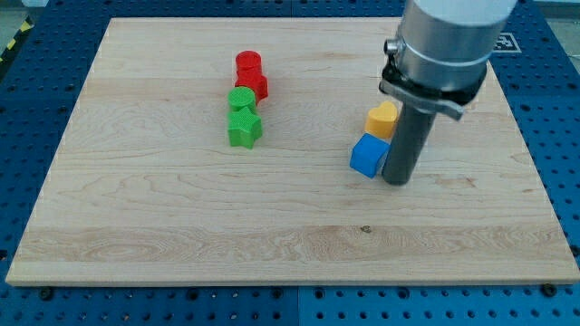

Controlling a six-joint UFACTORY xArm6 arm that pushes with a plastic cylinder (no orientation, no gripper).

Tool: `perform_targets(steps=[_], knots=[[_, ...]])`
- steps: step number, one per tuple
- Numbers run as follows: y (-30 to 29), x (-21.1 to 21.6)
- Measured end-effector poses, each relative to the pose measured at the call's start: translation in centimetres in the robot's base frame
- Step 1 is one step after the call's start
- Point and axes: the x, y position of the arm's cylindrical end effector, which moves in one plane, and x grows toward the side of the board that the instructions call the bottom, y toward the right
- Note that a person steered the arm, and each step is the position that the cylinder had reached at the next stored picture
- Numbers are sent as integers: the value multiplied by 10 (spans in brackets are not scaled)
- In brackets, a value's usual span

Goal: Slide the blue cube closer to the yellow heart

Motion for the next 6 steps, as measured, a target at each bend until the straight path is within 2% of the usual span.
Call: perform_targets(steps=[1, 2, 4, 6], knots=[[-29, 21], [-50, -1], [-30, -44], [-38, -37]])
